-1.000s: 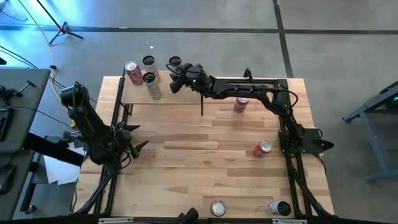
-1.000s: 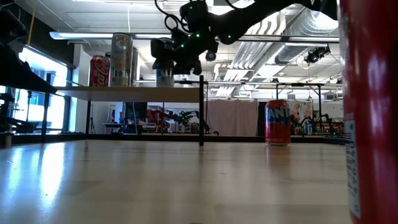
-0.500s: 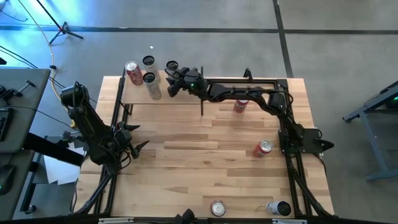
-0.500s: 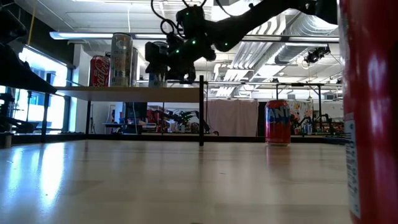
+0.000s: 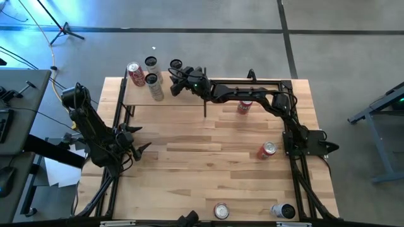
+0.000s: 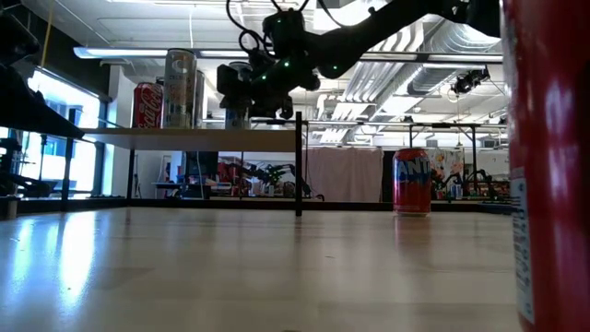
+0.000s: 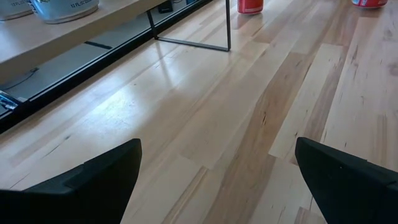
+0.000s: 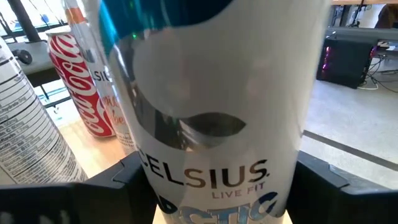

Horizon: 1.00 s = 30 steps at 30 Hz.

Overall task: Place canned beverage on shelf
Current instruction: Put the top blue soda can on the shelf

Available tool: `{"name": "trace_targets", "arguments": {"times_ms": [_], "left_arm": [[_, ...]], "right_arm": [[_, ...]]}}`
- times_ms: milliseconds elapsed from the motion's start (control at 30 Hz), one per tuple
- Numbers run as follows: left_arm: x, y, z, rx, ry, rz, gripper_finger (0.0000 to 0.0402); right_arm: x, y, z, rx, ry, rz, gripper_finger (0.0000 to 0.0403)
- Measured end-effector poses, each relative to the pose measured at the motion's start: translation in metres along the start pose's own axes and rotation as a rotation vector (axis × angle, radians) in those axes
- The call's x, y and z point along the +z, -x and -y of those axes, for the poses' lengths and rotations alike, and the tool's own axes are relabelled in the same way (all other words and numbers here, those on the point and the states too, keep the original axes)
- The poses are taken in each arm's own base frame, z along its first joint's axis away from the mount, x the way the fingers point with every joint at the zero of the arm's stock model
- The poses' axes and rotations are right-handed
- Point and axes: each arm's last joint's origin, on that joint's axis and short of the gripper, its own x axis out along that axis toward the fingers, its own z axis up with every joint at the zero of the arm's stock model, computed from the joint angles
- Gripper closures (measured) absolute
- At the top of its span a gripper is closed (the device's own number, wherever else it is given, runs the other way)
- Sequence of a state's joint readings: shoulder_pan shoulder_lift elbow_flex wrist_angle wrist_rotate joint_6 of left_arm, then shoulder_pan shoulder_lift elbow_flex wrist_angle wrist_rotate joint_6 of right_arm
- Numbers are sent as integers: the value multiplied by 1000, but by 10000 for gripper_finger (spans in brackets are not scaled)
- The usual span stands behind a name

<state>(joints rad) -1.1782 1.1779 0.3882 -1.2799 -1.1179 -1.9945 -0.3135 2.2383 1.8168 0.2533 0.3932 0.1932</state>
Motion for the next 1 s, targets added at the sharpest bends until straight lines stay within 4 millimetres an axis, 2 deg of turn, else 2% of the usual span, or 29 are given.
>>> {"name": "trace_targets", "arguments": {"times_ms": [1000], "left_arm": [[0,0,0,0,0,0,2]], "right_arm": [[1,-3,5,39,18,-12,123]]}}
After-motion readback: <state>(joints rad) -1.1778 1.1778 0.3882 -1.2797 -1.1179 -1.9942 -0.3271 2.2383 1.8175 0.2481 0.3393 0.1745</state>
